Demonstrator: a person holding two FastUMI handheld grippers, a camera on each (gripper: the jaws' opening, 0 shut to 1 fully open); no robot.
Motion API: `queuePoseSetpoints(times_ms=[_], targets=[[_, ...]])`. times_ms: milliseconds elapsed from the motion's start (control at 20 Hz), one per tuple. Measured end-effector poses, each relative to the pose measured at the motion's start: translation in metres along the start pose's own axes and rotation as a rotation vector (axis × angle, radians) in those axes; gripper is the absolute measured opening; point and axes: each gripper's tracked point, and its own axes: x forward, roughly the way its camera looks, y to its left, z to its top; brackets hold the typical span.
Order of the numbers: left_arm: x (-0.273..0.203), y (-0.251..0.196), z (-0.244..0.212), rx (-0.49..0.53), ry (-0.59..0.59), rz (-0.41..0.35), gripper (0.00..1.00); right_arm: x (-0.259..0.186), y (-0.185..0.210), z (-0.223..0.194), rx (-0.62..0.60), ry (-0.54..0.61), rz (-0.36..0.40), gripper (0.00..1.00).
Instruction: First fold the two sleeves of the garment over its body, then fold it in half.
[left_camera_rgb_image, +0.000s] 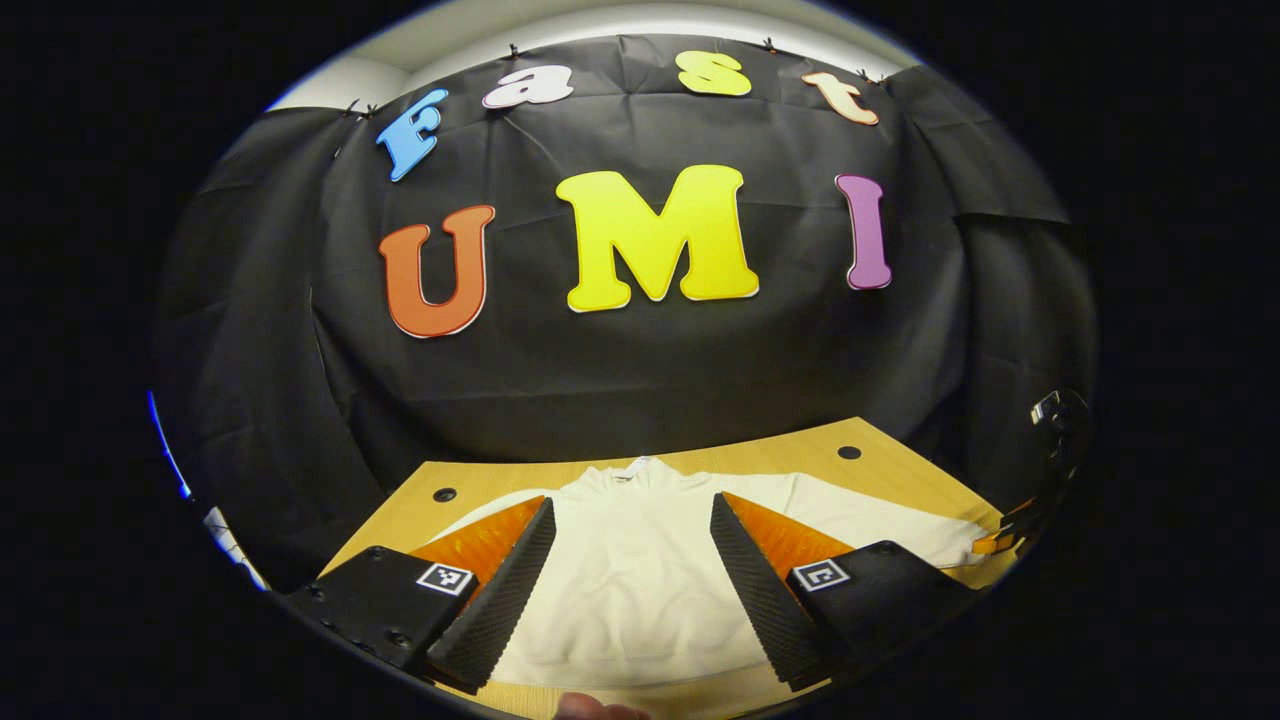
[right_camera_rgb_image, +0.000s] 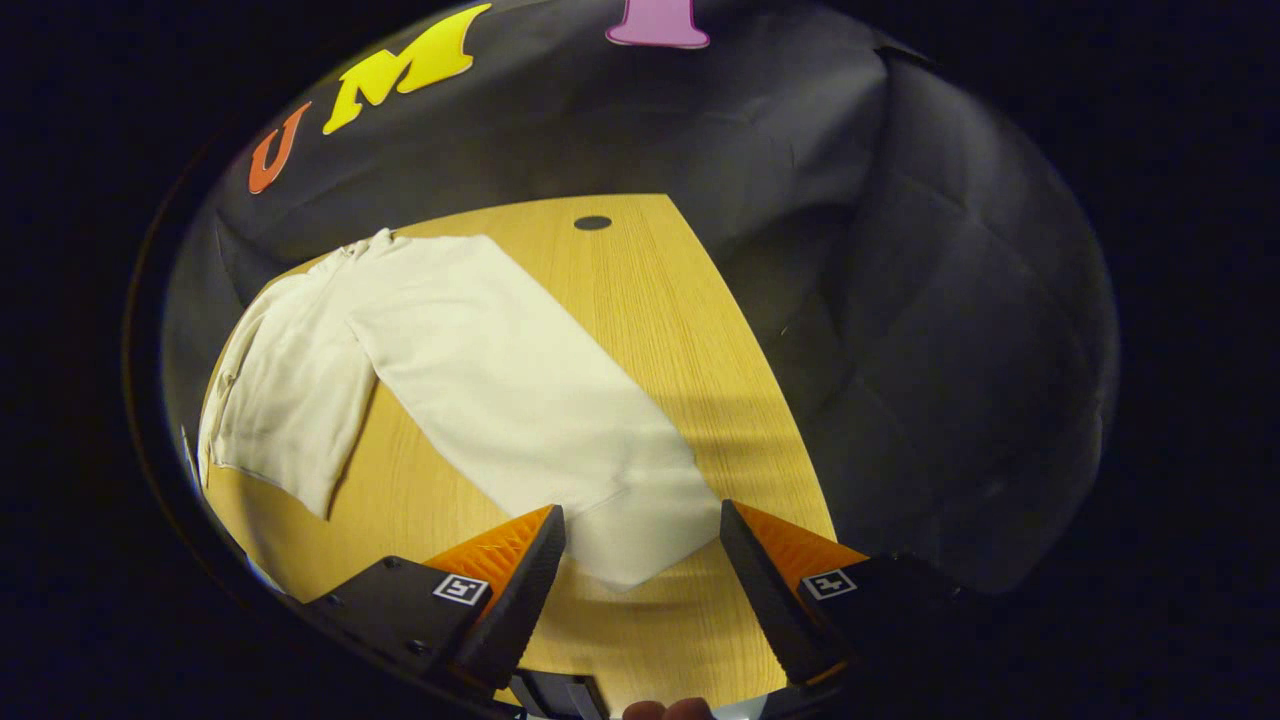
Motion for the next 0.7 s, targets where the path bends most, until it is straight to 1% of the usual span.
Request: queuePoseSetpoints(times_ms=[200,400,500,600,650,700], targets=[[-0.004,-0.005,-0.002,0.004,0.013,0.025,0.99,0.016,-0.001,-0.010,-0.025,0.068,0.018,0.97],[-0.002,-0.003,-0.002,-0.004,0.008,0.045,0.99,0.014,-0.003,-0.011,0.001,0.109,0.050,0.97],[-0.001,-0.003,-0.003,-0.012,0.018,0.050,0.99,0.016,0.001,-0.012,-0.021,0.130,0.074,0.94],[0.000,-0.003,-0.004,-0.014,0.022,0.049,1.00,0.017,0.011,-0.012,-0.062,0.149,0.115,0.83],[0.000,-0.002,-0.003,-0.009,0.021,0.051,1.00,0.017,0.018,-0.012,-0.067,0.159,0.138,0.68],[0.001,-0.001,-0.002,-0.005,0.019,0.050,1.00,0.016,0.020,-0.011,-0.067,0.167,0.144,0.58]])
